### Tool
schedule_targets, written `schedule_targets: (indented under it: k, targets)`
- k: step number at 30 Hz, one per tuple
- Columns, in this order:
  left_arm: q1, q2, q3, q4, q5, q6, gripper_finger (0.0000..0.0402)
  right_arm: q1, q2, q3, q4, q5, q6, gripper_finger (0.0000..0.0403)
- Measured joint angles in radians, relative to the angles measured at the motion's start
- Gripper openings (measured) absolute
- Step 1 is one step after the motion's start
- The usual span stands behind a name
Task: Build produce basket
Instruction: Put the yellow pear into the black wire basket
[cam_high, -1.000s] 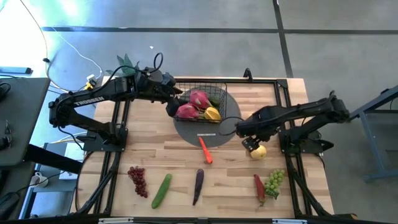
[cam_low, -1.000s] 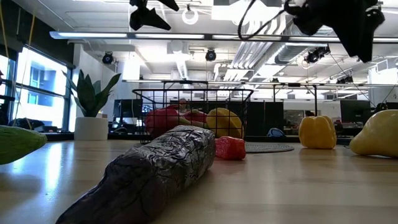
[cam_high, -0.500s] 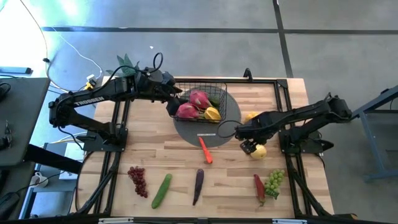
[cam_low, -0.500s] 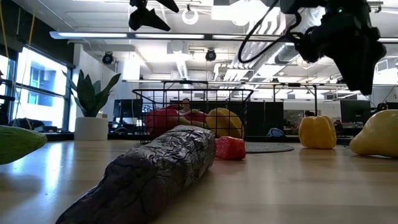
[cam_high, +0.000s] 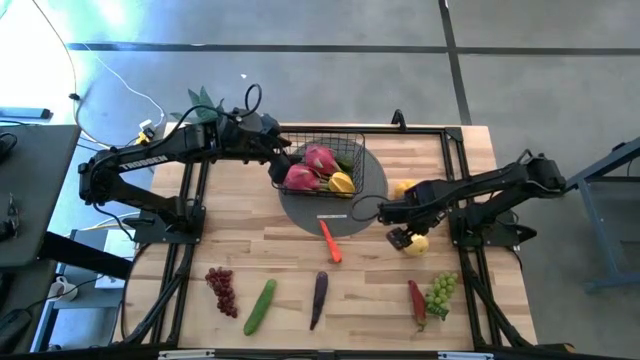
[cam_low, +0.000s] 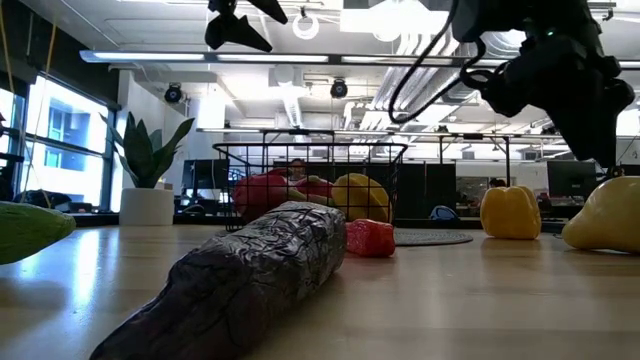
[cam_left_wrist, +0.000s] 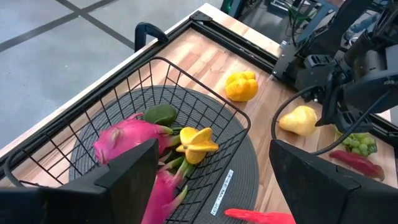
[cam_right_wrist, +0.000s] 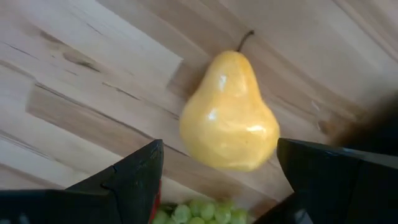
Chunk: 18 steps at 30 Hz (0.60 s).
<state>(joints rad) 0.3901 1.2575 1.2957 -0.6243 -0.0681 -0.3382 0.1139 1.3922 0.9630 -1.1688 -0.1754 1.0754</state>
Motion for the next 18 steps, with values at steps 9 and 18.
schedule_targets:
  k: [9,18]
  targets:
    - [0.0,0.0,0.0,0.0,0.0,-0.002,0.0294,0.0,0.0,0.0,0.041,0.044,-0.005,0.0296]
    - [-0.013,0.0,0.0,-0.016,0.0,-0.002,0.0294,-0.009,0.0,0.0,0.105,0.009,-0.085,0.0296]
